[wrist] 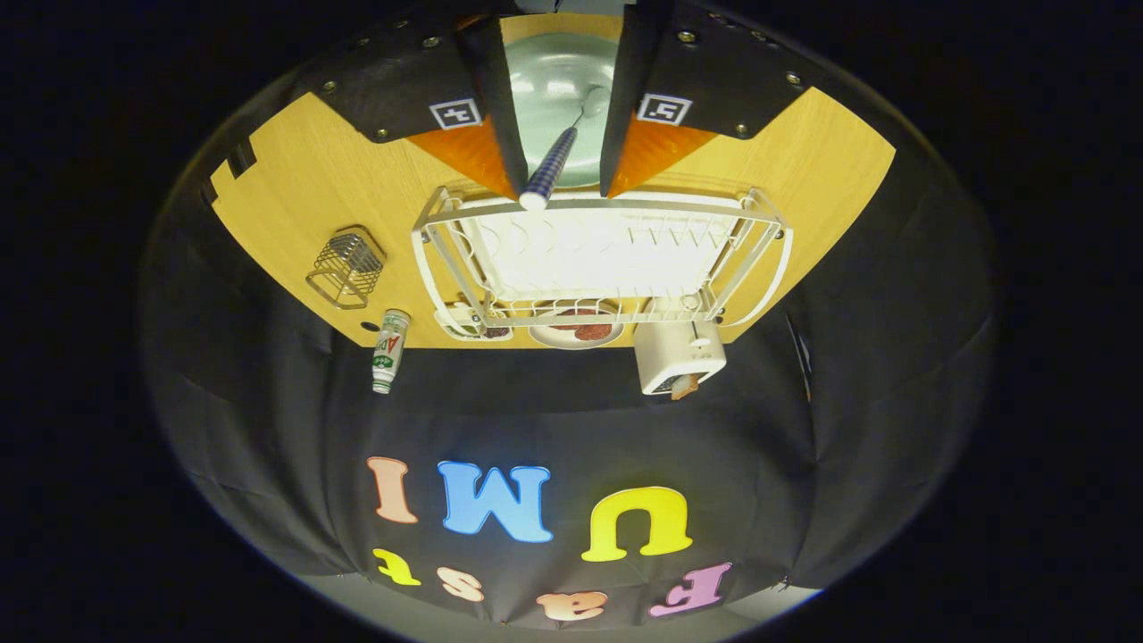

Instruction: Take the plate from the dish rack, then take the spoon from the basket and place it into the plate.

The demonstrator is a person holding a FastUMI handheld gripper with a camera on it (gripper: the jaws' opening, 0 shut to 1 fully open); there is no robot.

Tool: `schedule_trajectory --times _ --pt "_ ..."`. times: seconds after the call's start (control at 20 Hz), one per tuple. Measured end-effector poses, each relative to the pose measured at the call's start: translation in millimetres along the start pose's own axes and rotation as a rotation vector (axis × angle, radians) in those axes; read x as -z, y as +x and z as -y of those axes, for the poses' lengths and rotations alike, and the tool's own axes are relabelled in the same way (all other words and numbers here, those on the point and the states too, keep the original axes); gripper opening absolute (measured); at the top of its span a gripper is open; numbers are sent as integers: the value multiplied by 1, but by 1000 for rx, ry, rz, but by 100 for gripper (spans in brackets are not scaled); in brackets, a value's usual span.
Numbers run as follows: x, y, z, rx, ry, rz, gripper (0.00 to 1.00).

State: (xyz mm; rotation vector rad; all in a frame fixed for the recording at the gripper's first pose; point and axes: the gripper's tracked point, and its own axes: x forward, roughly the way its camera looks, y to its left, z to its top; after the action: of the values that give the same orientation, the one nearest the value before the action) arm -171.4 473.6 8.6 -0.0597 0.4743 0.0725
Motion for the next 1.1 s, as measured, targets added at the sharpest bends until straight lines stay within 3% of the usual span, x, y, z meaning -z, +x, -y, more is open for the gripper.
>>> schedule_trajectory --times 0.15,0.2,0.25,0.65,1.1 --pt "-4 4 12 17 15 5 49" --pt "-5 6 19 34 12 1 66" --pt "-7 6 21 37 12 4 70" --pt "-30 7 36 41 10 34 69" --pt "-152 -13 77 76 4 262 69"
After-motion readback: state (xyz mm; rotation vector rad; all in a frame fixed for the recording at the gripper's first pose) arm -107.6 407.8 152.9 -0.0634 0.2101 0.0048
